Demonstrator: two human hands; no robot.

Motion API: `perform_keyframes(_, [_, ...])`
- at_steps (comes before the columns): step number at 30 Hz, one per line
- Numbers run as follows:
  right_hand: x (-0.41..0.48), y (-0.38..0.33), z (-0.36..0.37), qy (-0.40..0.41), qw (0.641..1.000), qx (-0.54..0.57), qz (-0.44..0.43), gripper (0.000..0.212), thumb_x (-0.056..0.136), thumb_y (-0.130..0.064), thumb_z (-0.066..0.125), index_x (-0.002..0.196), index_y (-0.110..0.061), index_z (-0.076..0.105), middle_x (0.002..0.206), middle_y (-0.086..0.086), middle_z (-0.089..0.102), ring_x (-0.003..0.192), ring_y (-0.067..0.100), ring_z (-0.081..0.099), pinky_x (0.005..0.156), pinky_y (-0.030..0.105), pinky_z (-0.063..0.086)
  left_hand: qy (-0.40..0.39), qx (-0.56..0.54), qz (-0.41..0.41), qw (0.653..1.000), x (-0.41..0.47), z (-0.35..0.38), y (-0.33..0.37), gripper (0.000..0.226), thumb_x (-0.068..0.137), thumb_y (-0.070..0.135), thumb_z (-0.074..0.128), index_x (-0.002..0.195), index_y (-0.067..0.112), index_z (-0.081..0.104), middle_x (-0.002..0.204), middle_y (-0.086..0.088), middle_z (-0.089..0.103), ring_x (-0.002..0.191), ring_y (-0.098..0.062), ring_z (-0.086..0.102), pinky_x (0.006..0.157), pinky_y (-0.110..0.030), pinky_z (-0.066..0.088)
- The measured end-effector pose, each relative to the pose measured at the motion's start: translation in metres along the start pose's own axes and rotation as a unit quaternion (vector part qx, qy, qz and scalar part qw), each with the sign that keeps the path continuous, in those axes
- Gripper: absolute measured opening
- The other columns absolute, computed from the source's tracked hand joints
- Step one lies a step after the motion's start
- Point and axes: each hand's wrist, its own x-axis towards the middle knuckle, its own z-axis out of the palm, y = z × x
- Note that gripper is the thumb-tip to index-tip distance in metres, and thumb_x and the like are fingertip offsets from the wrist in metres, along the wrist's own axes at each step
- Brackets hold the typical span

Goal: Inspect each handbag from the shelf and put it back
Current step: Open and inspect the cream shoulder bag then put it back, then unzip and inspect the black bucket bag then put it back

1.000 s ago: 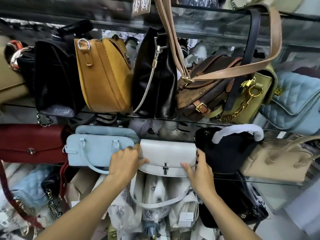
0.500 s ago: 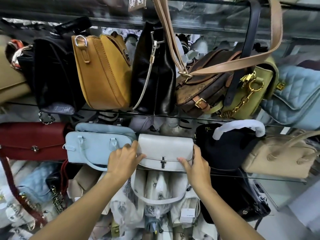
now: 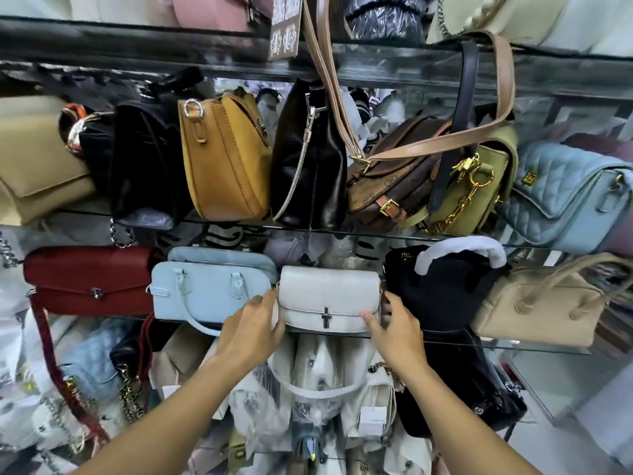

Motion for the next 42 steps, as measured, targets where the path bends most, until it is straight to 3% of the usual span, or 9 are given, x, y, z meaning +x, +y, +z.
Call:
perform_keyframes(3, [-0.016,-0.009,-0.022,0.012,1.000,0.015,-0.004,0.058,0.095,-0.041,0.070,0.143,-0.016,0.051,0.134,0.007,0.059,0.117,0.022,0.061,0.098,0.037,0.050,-0.020,-0.062,0.000,0.998,-0.007,-0.009,0.007,0.039,0.099,0.039,0.055,0.133,0.022,0.055,0.123,0.000,0.063,0.108,-0.027,0.064,0.084,-0.039,0.053])
perform_keyframes(8, [-0.049,-0.018,-0.063,0.038,0.999,0.003,-0.024,0.061,0.094,-0.040,0.070,0.145,-0.015,0.049,0.139,0.006,0.055,0.109,0.015,0.060,0.090,0.026,0.044,-0.023,-0.138,0.050,0.989,-0.013,-0.019,0.036,0.032,0.095,0.038,0.063,0.123,0.021,0.063,0.121,0.002,0.065,0.110,-0.022,0.062,0.088,-0.038,0.053])
perform_keyframes(16, [-0.074,-0.002,-0.118,0.049,0.999,-0.003,-0.018,0.066,0.094,-0.043,0.070,0.149,-0.018,0.044,0.143,0.001,0.052,0.111,0.012,0.057,0.095,0.030,0.049,-0.038,-0.187,0.109,0.976,-0.019,-0.015,0.100,0.035,0.095,0.037,0.063,0.126,0.021,0.061,0.124,0.001,0.062,0.115,-0.020,0.060,0.095,-0.038,0.050])
perform_keyframes(23, [-0.032,0.041,-0.162,0.040,0.996,-0.051,-0.058,0.070,0.093,-0.047,0.070,0.151,-0.020,0.041,0.147,0.001,0.051,0.136,0.020,0.048,0.112,0.040,0.043,-0.020,-0.193,0.096,0.976,0.005,0.001,0.169,0.040,0.096,0.040,0.061,0.133,0.024,0.054,0.134,0.007,0.052,0.128,-0.018,0.049,0.101,-0.039,0.046])
perform_keyframes(27, [0.006,0.062,-0.187,0.033,0.976,-0.168,-0.133,0.074,0.095,-0.050,0.066,0.154,-0.016,0.037,0.149,0.000,0.046,0.143,0.019,0.032,0.117,0.034,0.031,0.001,-0.175,0.079,0.981,0.028,0.010,0.206,0.058,0.095,0.034,0.065,0.145,0.017,0.042,0.144,-0.001,0.044,0.137,-0.022,0.039,0.109,-0.037,0.040])
perform_keyframes(31, [0.043,0.076,-0.200,0.054,0.936,-0.278,-0.208,0.084,0.086,-0.059,0.069,0.150,-0.012,0.042,0.143,0.005,0.051,0.134,0.025,0.035,0.117,0.037,0.028,-0.001,-0.148,0.036,0.988,0.052,0.017,0.220,0.070,0.084,0.036,0.076,0.140,0.013,0.041,0.141,-0.010,0.046,0.133,-0.029,0.039,0.108,-0.041,0.040])
perform_keyframes(33, [0.055,0.078,-0.205,0.032,0.927,-0.307,-0.212,0.095,0.085,-0.066,0.067,0.157,-0.013,0.033,0.153,0.007,0.043,0.142,0.029,0.031,0.122,0.041,0.022,-0.032,-0.138,0.011,0.990,0.065,0.021,0.219,0.096,0.069,0.048,0.083,0.145,0.014,0.036,0.145,-0.010,0.044,0.137,-0.030,0.038,0.111,-0.043,0.039])
perform_keyframes(36, [0.070,0.073,-0.205,0.009,0.912,-0.344,-0.222,0.107,0.083,-0.074,0.062,0.162,-0.014,0.020,0.164,0.009,0.030,0.153,0.031,0.022,0.125,0.044,0.020,-0.062,-0.125,0.004,0.990,0.087,0.037,0.209,0.133,0.041,0.073,0.073,0.153,0.017,0.029,0.150,-0.009,0.043,0.140,-0.031,0.039,0.112,-0.045,0.039])
perform_keyframes(42, [0.087,0.062,-0.197,-0.036,0.899,-0.386,-0.201,0.107,0.081,-0.079,0.059,0.161,-0.020,0.019,0.162,0.005,0.030,0.152,0.030,0.022,0.124,0.050,0.015,-0.076,-0.119,0.012,0.990,0.096,0.043,0.210,0.134,0.031,0.075,0.066,0.150,0.019,0.038,0.142,-0.007,0.050,0.136,-0.031,0.042,0.109,-0.047,0.040])
